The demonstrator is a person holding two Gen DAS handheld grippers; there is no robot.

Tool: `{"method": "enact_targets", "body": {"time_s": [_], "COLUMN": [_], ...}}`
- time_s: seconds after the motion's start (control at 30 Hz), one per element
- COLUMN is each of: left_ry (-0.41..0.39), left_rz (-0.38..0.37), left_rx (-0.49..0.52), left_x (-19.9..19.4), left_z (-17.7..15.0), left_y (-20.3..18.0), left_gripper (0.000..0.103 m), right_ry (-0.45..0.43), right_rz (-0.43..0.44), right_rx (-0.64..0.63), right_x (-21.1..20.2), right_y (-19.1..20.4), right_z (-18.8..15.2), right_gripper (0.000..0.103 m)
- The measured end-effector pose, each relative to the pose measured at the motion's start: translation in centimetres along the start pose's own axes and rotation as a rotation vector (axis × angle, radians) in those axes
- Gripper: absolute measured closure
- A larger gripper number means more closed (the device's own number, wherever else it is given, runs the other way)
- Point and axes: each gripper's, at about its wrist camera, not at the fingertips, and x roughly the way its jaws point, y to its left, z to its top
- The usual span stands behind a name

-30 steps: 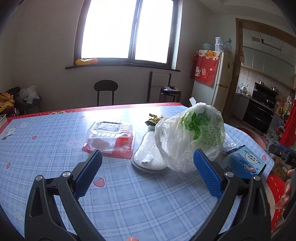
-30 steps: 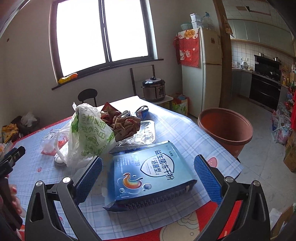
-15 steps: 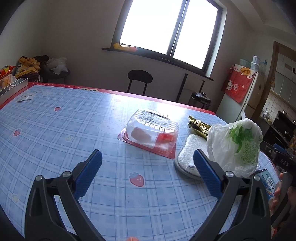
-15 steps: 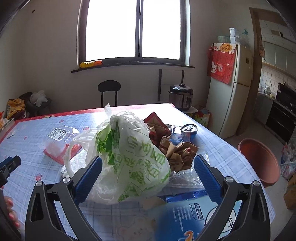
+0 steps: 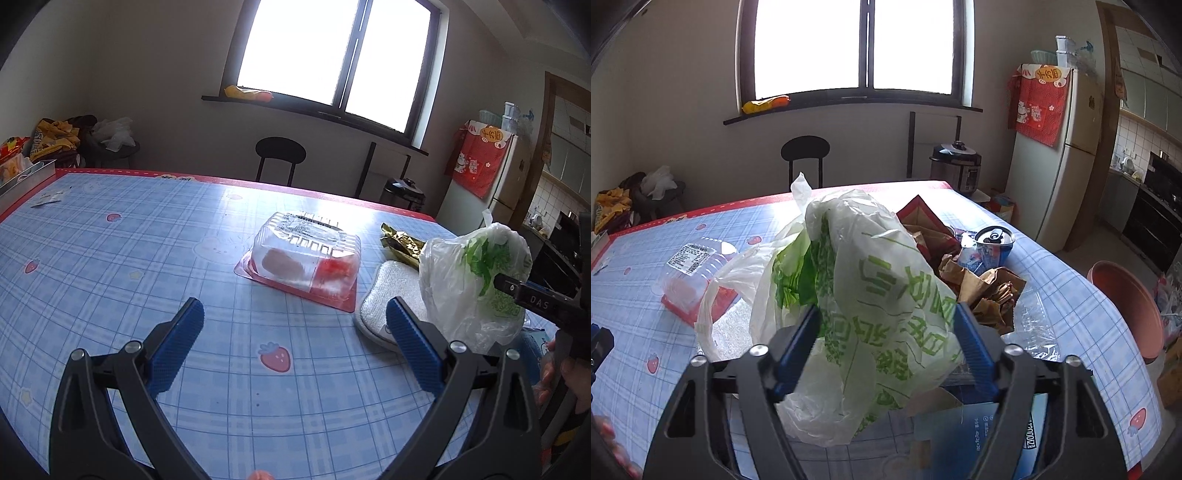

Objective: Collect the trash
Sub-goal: 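Grasp the white plastic bag with the right tool and lift it, then grasp the grey sponge with the left tool and lift it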

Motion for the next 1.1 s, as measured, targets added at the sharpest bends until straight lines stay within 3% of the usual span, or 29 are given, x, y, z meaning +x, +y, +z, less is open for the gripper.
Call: {"method": "enact_targets", "body": {"time_s": [0.03, 0.13, 0.27, 0.43, 0.63, 0.8, 0.97, 1.1], "left_ry": [0.008, 0.018, 0.025, 0.041, 0.061, 0.085, 0.086, 0.129], "left_rz": [-0.004, -0.012, -0.020, -0.025, -0.014, -0.020, -0.031, -0.081], "left_rx": [0.003, 0.002, -0.005, 0.001, 0.017, 0.180, 0.430, 0.517], "left_x": [0.1, 0.3, 0.4, 0.7, 1.1, 1.0, 0.9, 2.4], "left_z": [-0.1, -0.1, -0.1, -0.1, -0.1, 0.0, 0.6, 0.8], "left_y": [-0.1, -0.1, 0.0, -0.1, -0.5, -3.4, -7.9, -11.0], "left_gripper": [0.006, 0.006, 0.006, 0.006, 0.006, 0.006, 0.006, 0.007], "right_ry": [-0.001, -0.010, -0.088, -0.268, -0.422, -0.425, -0.379, -0.369], "right_rz": [0.018, 0.080, 0.156, 0.275, 0.210, 0.175, 0.184, 0.169], "right_rx": [0.012, 0.061, 0.123, 0.188, 0.240, 0.302, 0.330, 0.345], "right_x": [-0.2, -1.2, -3.7, -7.4, -9.8, -9.4, -8.5, -8.5], "right_y": [-0.2, -0.8, -1.9, -3.8, -6.6, -9.0, -9.9, -10.1], "right_z": [-0.1, -0.7, -1.4, -1.9, -2.1, -2.6, -2.8, -2.9], "right_gripper": [0.058, 0.077, 0.082, 0.083, 0.083, 0.083, 0.083, 0.083]}}
